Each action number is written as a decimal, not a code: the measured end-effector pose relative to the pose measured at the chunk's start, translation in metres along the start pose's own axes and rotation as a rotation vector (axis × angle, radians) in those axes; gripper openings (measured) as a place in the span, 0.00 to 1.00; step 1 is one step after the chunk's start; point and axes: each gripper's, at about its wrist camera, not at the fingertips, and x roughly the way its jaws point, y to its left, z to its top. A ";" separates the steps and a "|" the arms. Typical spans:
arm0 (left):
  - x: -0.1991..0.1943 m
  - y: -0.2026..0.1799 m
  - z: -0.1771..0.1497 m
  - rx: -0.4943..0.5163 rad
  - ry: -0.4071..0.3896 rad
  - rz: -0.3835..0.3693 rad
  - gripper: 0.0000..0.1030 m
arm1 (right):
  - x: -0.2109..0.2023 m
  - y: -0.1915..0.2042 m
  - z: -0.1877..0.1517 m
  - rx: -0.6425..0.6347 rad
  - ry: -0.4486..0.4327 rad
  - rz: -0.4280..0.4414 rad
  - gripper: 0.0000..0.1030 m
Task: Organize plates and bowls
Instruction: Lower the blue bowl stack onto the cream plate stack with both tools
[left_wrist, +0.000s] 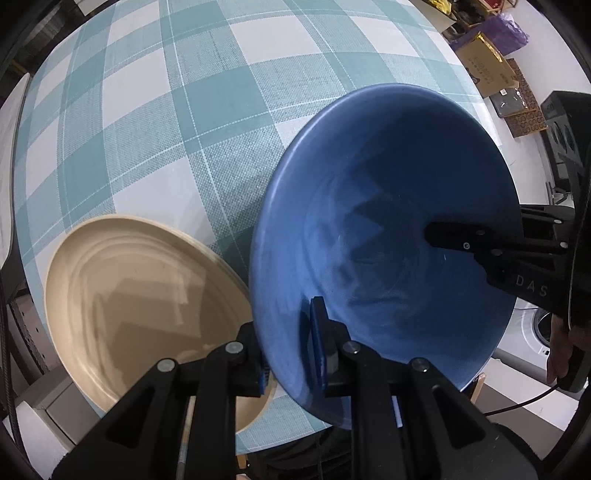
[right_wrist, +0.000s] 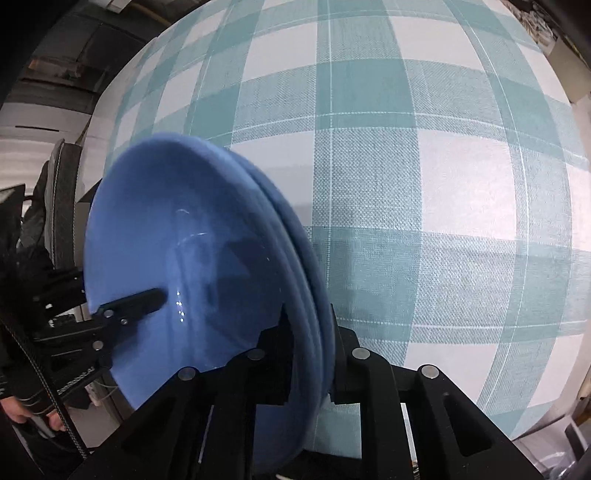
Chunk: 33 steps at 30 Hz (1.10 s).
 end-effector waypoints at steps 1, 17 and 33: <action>0.001 0.002 -0.001 -0.021 0.016 -0.017 0.16 | -0.001 -0.001 0.000 0.008 0.001 0.004 0.13; -0.037 0.022 -0.010 -0.061 -0.009 -0.044 0.15 | -0.036 0.024 0.004 0.006 0.005 0.025 0.12; -0.063 0.060 -0.034 -0.143 -0.018 -0.052 0.15 | -0.041 0.081 0.028 -0.069 0.055 0.030 0.12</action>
